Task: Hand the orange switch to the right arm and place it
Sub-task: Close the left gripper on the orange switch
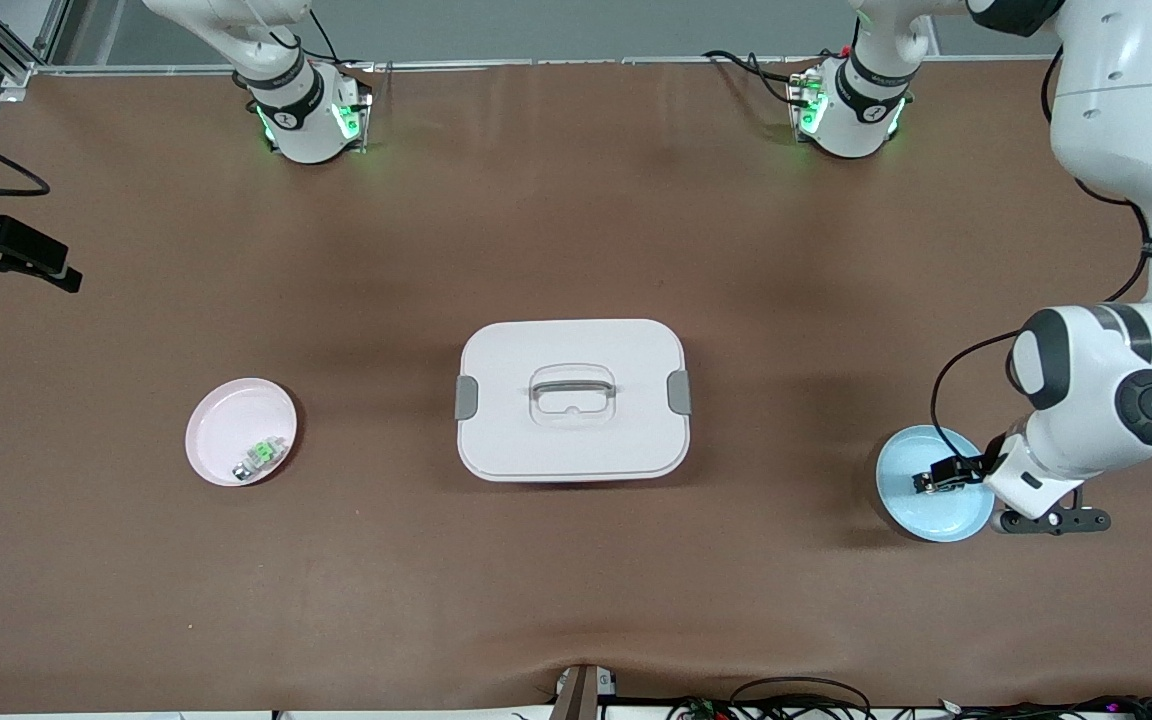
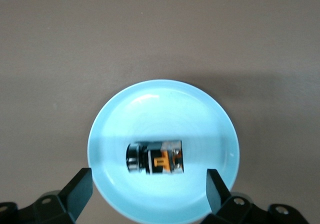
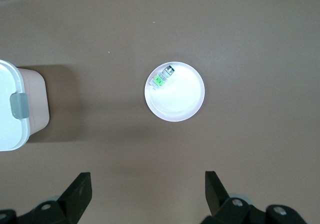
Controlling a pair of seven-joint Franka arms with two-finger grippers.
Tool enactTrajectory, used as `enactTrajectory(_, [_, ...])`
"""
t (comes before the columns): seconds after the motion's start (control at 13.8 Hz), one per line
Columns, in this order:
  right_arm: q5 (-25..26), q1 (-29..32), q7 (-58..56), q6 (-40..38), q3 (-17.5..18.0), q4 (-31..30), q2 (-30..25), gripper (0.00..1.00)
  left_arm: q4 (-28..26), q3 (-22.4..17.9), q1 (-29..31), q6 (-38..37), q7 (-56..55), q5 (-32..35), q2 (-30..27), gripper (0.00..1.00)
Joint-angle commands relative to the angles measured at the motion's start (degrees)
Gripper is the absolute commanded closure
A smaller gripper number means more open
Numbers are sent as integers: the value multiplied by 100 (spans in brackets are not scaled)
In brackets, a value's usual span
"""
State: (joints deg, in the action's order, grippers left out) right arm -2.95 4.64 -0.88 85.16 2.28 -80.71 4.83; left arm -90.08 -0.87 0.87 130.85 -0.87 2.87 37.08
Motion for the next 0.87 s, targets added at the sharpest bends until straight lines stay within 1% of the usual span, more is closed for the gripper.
enactTrajectory(0.0, [31, 28, -79, 97, 35, -23, -44, 0, 79, 16, 36, 283, -10, -268, 237, 0])
enactTrajectory(0.15, [40, 28, -87, 115, 35, -23, -44, 0, 61, 16, 45, 344, -1, -366, 334, 0])
enactTrajectory(0.36, [242, -41, -114, 238, 44, -67, -44, 0, -18, 8, 53, 353, 25, -331, 387, 0])
enactTrajectory(0.58, [251, -68, -105, 238, 44, -111, -52, 0, -18, 8, 53, 520, 69, -304, 528, 0])
enactTrajectory(0.8, [251, -68, -96, 238, 44, -120, -52, 0, -35, -1, 106, 547, 113, -296, 554, 0])
